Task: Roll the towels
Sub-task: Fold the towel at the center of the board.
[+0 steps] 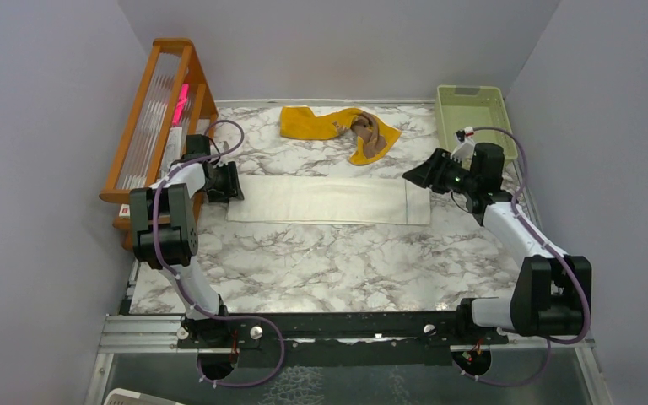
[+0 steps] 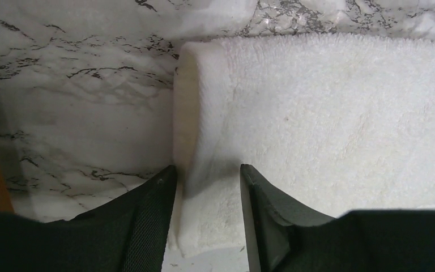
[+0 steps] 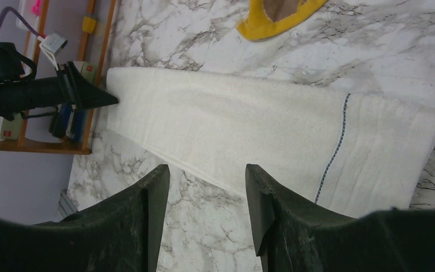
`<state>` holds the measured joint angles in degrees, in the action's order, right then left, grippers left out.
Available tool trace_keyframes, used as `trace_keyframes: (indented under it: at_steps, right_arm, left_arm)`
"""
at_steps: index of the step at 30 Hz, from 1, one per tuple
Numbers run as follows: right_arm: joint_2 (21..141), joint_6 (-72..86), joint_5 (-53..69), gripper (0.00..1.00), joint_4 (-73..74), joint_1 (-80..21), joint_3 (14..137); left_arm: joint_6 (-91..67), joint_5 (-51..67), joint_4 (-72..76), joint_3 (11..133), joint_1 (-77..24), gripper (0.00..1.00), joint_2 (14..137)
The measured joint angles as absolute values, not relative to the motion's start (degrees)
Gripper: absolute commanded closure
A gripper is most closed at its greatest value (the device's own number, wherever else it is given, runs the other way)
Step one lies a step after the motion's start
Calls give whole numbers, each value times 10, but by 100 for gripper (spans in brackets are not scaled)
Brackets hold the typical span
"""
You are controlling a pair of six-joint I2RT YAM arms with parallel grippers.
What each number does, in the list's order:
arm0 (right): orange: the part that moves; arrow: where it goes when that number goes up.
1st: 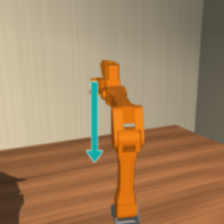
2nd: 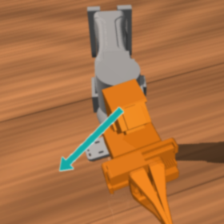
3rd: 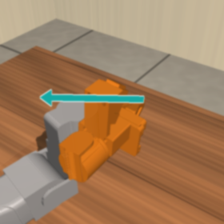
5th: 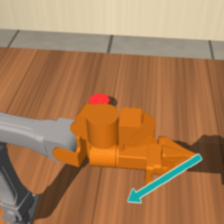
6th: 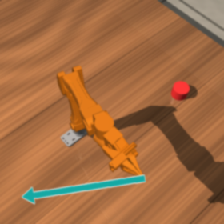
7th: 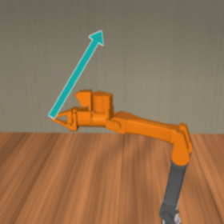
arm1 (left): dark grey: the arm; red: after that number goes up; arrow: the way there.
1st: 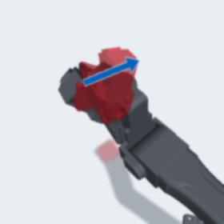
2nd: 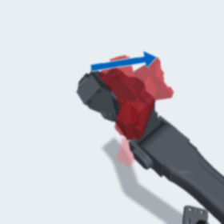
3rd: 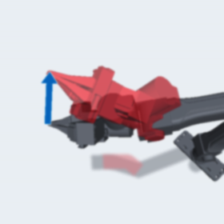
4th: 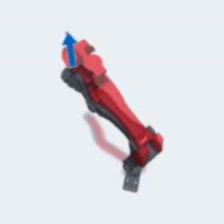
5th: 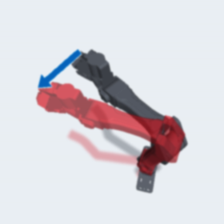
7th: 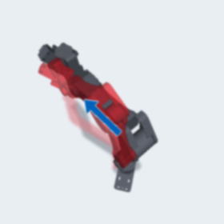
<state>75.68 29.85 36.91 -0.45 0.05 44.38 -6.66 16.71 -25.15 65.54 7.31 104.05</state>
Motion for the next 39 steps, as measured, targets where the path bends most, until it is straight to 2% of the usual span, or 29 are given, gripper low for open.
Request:
trace_keyframes:
  at_steps: [4,6,7,12,16,23,28,34,39]
  right_arm:
    - [745,299,379,47,-5,1,444]
    - [741,300,383,47,-6,1,444]
    - [739,300,385,47,-7,1,444]
    - [738,300,391,47,-11,1,437]
    - [735,302,393,47,-11,-1,428]
    - [735,302,386,47,1,-12,425]
    - [735,302,375,48,8,-18,426]
    - [730,302,361,48,28,-22,426]
    - [721,302,352,48,35,-22,426]
  left_arm:
    - [-69,175,-246,655,72,80,1046]
    - [-70,183,-245,653,68,97,1047]
    - [-71,189,-245,651,65,100,1047]
    - [-92,174,-256,635,55,100,1029]
    - [-121,64,-310,639,51,100,989]
    - [-160,-160,-394,728,30,100,921]
    - [-199,-253,-453,769,-77,100,929]
    - [-285,-248,-499,844,-218,100,1007]
    - [-355,-232,-523,976,-337,100,1115]
